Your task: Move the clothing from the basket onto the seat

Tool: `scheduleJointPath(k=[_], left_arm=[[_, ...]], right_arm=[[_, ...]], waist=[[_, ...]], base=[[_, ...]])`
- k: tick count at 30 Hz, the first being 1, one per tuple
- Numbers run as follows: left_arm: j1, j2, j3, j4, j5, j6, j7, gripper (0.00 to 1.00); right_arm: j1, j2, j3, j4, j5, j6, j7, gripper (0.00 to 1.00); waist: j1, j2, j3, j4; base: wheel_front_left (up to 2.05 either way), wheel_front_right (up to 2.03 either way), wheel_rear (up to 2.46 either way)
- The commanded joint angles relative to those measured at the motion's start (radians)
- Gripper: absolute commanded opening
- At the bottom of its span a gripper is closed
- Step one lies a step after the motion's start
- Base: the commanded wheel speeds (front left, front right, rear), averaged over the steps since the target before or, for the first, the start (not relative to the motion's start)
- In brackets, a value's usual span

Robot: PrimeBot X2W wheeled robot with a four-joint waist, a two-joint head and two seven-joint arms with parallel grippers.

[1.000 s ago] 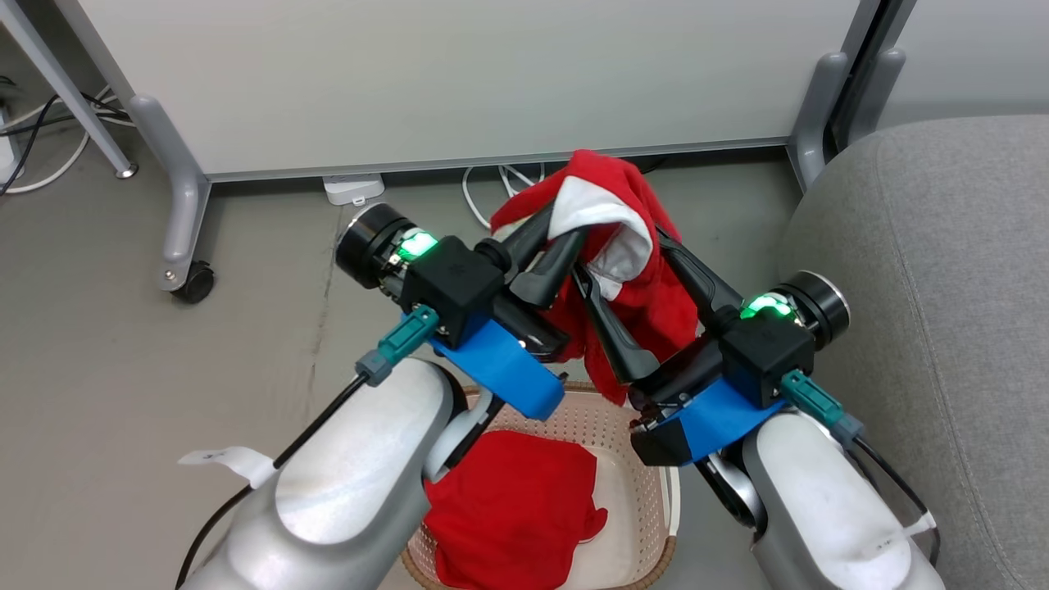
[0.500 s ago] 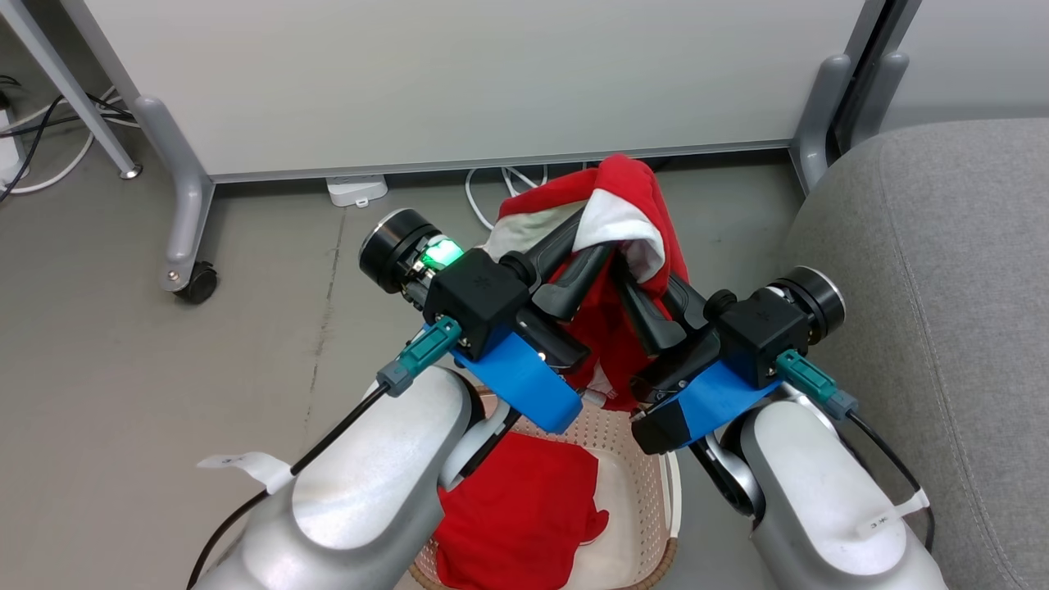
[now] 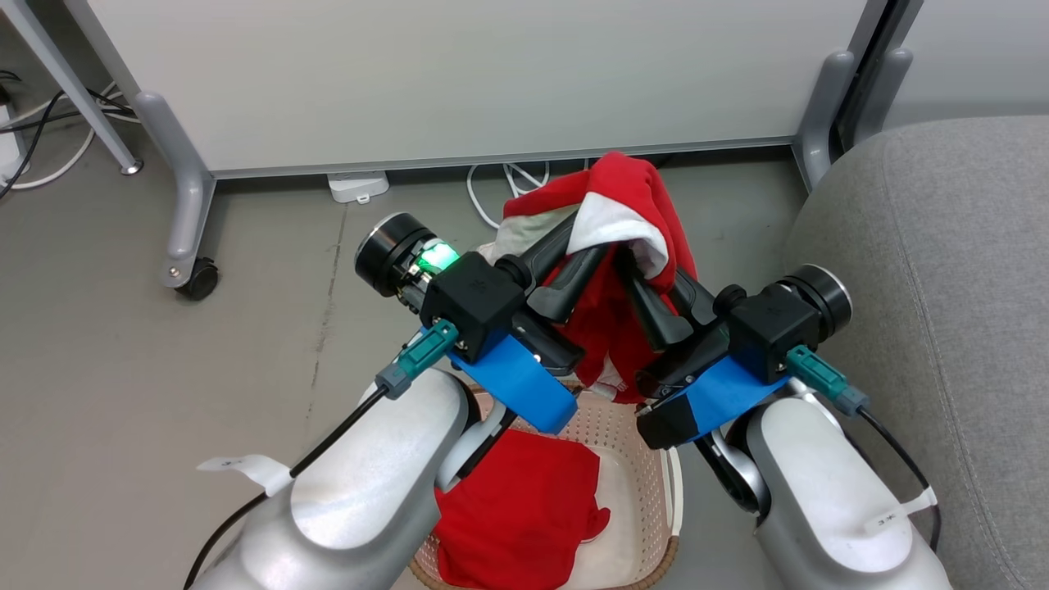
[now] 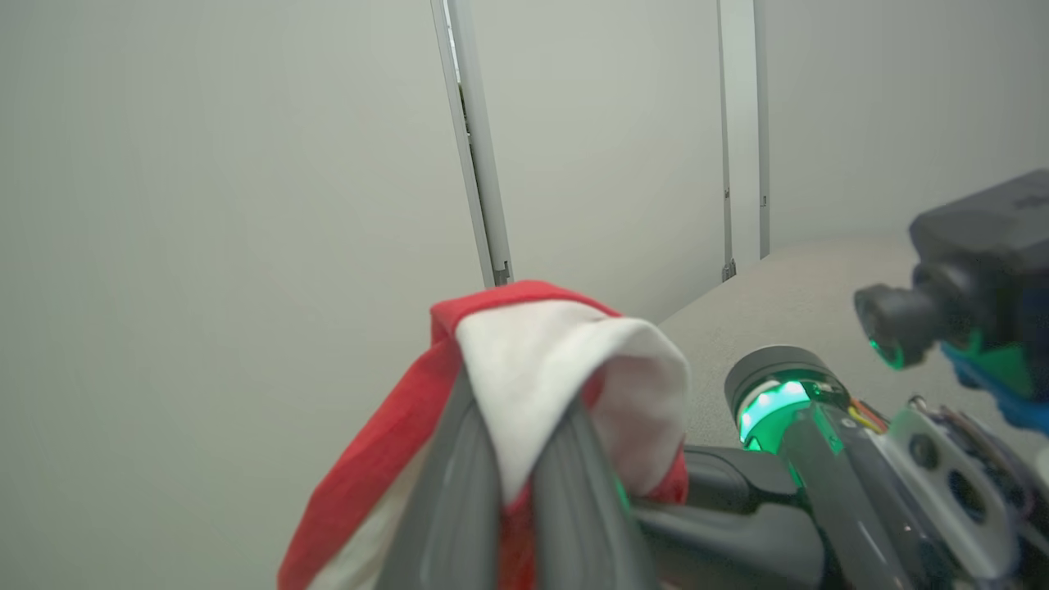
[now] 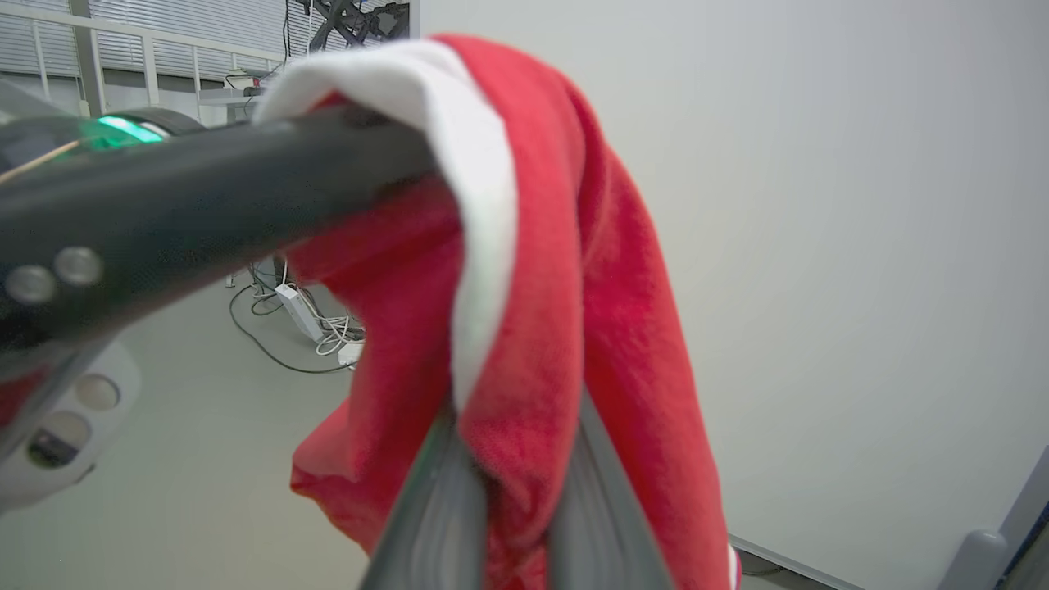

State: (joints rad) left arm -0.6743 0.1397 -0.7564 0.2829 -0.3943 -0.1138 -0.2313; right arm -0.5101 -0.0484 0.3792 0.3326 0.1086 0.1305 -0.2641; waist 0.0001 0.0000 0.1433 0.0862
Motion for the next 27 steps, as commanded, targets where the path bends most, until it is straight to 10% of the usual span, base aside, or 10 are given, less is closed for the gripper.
scheduleJointPath(k=[1, 2, 27], left_arm=[[-0.007, 0.004, -0.002, 0.004, 0.005, 0.007, -0.006, 0.46], [-0.004, 0.005, -0.004, 0.007, 0.008, 0.011, -0.006, 1.00], [0.053, 0.055, -0.029, -0.018, 0.021, 0.031, -0.021, 1.00]], right_arm=[[-0.002, -0.004, -0.006, -0.007, 0.008, 0.000, -0.001, 0.00], [-0.002, -0.004, -0.010, -0.008, 0.011, 0.000, -0.001, 0.00], [0.027, -0.004, -0.184, -0.029, -0.026, 0.000, -0.001, 0.00]], waist=[[-0.0001, 0.0000, 0.000, 0.000], [-0.0001, 0.0000, 0.001, 0.001], [-0.0001, 0.0000, 0.056, -0.054]], base=[[0.00, 0.00, 0.00], [0.00, 0.00, 0.00], [0.00, 0.00, 0.00]])
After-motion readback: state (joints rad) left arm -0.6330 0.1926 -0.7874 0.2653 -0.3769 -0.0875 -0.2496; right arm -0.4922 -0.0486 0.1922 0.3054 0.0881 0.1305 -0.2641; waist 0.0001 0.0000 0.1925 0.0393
